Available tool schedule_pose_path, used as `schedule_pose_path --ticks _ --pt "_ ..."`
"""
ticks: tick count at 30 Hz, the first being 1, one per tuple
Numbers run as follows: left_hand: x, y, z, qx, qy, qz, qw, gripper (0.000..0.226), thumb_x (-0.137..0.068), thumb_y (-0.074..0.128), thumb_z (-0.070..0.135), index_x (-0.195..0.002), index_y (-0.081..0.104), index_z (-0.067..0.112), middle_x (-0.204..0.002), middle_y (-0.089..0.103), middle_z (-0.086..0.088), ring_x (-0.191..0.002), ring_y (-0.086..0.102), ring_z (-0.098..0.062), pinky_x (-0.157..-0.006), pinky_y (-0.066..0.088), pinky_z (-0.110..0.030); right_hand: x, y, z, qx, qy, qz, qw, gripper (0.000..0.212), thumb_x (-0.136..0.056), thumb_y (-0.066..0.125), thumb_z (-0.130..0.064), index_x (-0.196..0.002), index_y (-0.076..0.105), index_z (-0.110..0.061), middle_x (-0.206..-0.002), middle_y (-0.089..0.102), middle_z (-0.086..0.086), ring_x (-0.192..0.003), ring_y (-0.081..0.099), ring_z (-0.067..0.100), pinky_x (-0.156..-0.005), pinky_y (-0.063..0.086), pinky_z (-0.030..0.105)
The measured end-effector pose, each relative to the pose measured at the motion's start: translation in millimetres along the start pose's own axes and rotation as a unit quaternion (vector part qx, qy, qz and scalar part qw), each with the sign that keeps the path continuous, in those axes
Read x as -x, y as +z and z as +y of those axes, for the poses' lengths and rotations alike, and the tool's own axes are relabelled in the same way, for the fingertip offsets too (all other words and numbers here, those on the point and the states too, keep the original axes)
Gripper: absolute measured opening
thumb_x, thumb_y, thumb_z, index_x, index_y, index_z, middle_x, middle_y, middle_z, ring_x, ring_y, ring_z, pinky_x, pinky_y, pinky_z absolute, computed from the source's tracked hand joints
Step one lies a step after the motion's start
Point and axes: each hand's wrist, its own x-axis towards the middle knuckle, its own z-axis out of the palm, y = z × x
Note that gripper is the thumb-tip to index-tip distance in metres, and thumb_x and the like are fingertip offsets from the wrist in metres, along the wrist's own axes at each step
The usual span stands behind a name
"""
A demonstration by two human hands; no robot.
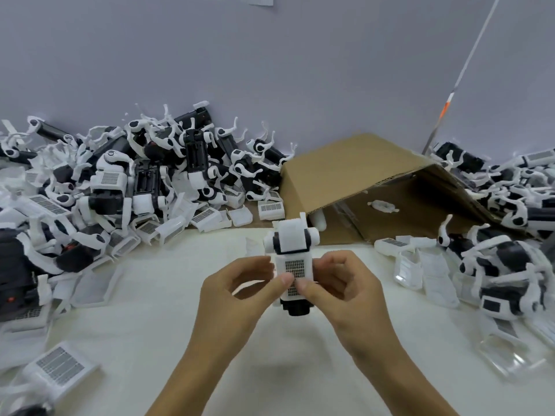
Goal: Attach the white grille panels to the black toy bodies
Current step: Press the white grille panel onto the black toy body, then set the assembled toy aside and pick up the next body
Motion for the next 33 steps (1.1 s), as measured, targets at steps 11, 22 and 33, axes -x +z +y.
schedule_pose_path --ticks 11,22,33 --pt "-15.4 -13.7 -26.9 -0.122 0.163 0.089 0.975 0.02 -0.082 0.076 0.007 -0.084 0.072 0.026 -0.089 0.073 0.017 -0.082 0.07 -0.002 -0.076 0.051 -0.006 -82.1 -146.2 -132.4 0.496 -0.467 0.189 0.707 0.013 -0.087 0.077 -0.013 -0.088 0.068 -0.004 -0.106 0.065 0.017 -0.09 0.06 0.026 -0.08 0.049 0.023" --pt "-34.5 -5.2 -57.3 -0.286 0.145 0.09 0.943 0.033 -0.074 0.086 0.007 -0.093 0.068 0.027 -0.096 0.071 -0.002 -0.088 0.06 -0.026 -0.083 0.047 -0.042 -162.7 -224.4 -150.9 0.651 0.069 0.097 0.75 0.045 -0.092 0.068 -0.048 -0.121 0.07 -0.013 -0.132 0.066 0.01 -0.123 0.058 0.031 -0.102 0.044 0.038" --pt "-34.6 -15.8 -50.0 -0.239 0.054 0.042 0.969 0.017 -0.088 0.075 0.019 -0.083 0.065 0.032 -0.089 0.069 0.014 -0.09 0.063 -0.001 -0.083 0.047 -0.02 -151.4 -8.1 -17.5 0.498 -0.257 -0.232 0.795 0.012 -0.094 0.069 -0.017 -0.094 0.078 -0.009 -0.096 0.073 0.003 -0.096 0.064 0.023 -0.089 0.049 0.038"
